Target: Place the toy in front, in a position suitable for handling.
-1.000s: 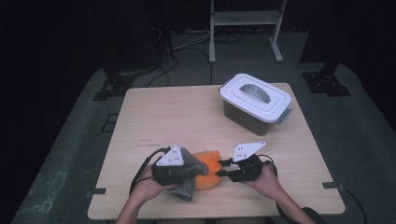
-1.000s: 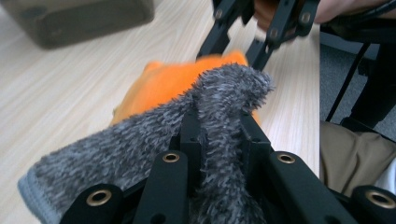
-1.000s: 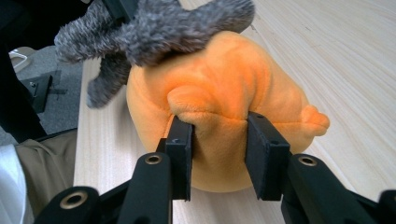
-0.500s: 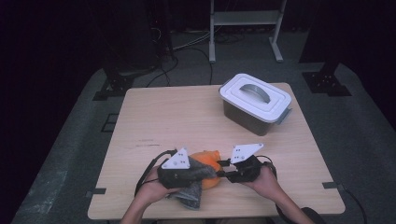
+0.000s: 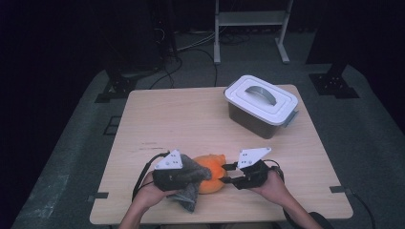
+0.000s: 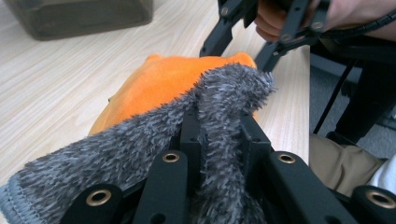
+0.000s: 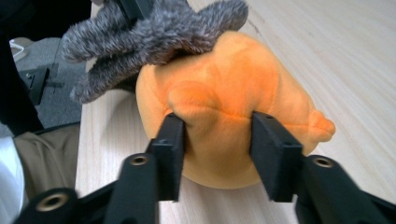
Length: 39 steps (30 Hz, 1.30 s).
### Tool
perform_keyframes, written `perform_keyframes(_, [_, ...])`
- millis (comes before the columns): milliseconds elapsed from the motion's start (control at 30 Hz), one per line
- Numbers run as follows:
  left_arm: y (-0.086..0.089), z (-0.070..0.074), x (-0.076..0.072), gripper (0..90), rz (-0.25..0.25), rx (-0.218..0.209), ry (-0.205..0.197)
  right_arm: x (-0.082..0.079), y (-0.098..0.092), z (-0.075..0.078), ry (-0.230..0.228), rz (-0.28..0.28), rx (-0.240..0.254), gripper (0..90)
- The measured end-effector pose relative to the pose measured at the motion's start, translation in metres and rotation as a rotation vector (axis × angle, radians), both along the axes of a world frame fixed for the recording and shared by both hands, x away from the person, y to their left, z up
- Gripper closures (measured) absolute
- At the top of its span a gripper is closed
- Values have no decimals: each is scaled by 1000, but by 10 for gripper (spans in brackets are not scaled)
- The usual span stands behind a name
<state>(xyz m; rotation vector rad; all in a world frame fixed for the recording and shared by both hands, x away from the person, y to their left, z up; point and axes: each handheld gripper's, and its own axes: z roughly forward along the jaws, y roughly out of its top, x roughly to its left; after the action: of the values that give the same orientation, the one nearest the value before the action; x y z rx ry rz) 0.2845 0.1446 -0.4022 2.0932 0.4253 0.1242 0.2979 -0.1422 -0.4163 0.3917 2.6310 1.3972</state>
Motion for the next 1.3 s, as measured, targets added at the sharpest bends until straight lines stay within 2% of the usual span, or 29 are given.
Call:
perform_keyframes(133, [1, 1, 0, 757, -3, 8, 1, 1, -1, -1, 13, -1, -5, 428])
perform_keyframes(267, [1, 1, -1, 756, 0, 13, 0, 2, 1, -4, 17, -5, -11, 414])
perform_keyframes(400, [-3, 6, -2, 756, -4, 38, -12, 2, 3, -4, 9, -2, -10, 560])
perform_keyframes(500, [-10, 14, -4, 756, -22, 60, -40, 0, 4, -3, -15, 8, -15, 615])
perform_keyframes(667, [-28, 27, -5, 755, -54, 81, -74, -7, 7, -1, -60, 46, -23, 630])
perform_keyframes(733, [-34, 29, -4, 754, -67, 86, -82, -9, 9, -2, -66, 61, -25, 629])
perform_keyframes(833, [-41, 28, -1, 754, -64, 118, -84, -9, 10, -3, -64, 69, -34, 634])
perform_keyframes(967, [-37, 26, 4, 755, -55, 114, -71, -8, 7, -4, -56, 64, -36, 660])
perform_keyframes(1133, [-19, 22, 12, 754, 2, 114, -56, -7, 5, -5, -49, 66, -36, 665])
perform_keyframes(1233, [-11, 18, 16, 754, 29, 102, -41, -5, 2, -6, -36, 62, -33, 664])
perform_keyframes(1300, [-5, 13, 18, 754, 39, 74, -15, -3, 1, -6, -25, 60, -30, 663])
